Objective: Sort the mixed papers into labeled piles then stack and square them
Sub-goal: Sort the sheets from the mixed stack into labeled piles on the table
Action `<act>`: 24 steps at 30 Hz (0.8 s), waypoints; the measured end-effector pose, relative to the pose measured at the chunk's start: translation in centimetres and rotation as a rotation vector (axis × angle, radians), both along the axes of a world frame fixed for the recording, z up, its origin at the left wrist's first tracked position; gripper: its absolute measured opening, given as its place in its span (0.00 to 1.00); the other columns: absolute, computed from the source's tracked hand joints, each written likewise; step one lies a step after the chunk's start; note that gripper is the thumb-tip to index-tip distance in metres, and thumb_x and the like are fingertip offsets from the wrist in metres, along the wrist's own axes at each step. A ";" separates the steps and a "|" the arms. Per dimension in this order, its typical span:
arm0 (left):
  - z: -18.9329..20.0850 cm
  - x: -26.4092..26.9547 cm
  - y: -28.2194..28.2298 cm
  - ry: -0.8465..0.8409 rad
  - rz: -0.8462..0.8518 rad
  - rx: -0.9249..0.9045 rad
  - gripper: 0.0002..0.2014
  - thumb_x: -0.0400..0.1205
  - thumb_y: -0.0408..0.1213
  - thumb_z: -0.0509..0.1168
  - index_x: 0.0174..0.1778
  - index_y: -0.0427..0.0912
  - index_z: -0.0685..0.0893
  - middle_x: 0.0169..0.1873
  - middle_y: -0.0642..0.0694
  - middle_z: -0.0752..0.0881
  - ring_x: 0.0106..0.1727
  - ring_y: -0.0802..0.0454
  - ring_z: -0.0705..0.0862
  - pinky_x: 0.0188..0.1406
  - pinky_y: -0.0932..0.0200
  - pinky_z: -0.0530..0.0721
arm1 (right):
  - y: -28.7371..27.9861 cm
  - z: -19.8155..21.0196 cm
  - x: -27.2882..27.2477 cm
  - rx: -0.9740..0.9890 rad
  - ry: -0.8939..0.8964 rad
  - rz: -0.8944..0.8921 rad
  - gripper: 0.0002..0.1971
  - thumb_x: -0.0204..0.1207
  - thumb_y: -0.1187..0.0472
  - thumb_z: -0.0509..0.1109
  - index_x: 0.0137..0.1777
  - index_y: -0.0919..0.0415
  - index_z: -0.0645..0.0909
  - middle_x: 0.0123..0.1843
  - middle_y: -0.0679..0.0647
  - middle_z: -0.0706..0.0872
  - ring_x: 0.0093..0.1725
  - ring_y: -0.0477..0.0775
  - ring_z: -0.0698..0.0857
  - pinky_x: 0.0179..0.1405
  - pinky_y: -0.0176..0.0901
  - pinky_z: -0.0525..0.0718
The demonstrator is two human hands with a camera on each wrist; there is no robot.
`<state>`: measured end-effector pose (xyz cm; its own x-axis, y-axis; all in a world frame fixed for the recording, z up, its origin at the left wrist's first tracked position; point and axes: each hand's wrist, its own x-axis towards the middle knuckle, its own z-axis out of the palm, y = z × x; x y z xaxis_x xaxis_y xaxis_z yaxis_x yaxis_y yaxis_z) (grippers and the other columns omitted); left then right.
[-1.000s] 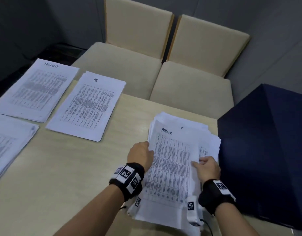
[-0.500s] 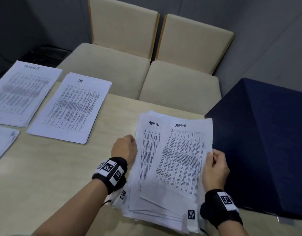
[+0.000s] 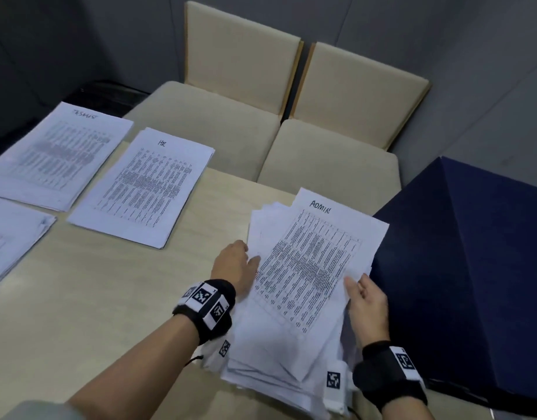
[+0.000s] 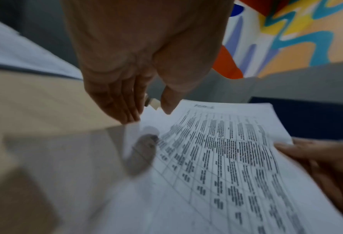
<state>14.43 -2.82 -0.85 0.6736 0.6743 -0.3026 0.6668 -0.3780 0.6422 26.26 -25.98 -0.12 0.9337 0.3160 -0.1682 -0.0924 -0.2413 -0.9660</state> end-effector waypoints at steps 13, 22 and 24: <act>0.2 -1.6 2.0 -0.030 0.025 -0.163 0.08 0.80 0.37 0.66 0.34 0.46 0.82 0.32 0.53 0.85 0.35 0.55 0.82 0.28 0.66 0.71 | 0.1 0.4 0.0 0.141 0.203 -0.149 0.10 0.76 0.75 0.69 0.47 0.62 0.87 0.51 0.65 0.89 0.50 0.62 0.87 0.54 0.55 0.83; 0.1 -1.7 1.9 -0.093 -0.015 -0.204 0.12 0.71 0.25 0.68 0.33 0.49 0.81 0.34 0.52 0.86 0.33 0.55 0.80 0.31 0.65 0.75 | 1.1 3.5 -1.7 0.147 0.171 0.096 0.16 0.70 0.87 0.67 0.52 0.71 0.84 0.38 0.49 0.92 0.40 0.43 0.90 0.36 0.27 0.84; -0.1 -1.8 1.8 -0.088 -0.013 -0.198 0.13 0.70 0.23 0.67 0.32 0.49 0.80 0.34 0.52 0.86 0.33 0.55 0.80 0.29 0.66 0.74 | 1.1 3.3 -1.4 0.146 0.165 0.132 0.18 0.69 0.87 0.68 0.49 0.67 0.86 0.39 0.48 0.93 0.44 0.47 0.90 0.37 0.27 0.84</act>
<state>12.67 -1.00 -0.94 0.7115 0.5987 -0.3678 0.6006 -0.2464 0.7607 24.87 -24.84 3.18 0.8465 0.4654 -0.2584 -0.2287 -0.1203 -0.9660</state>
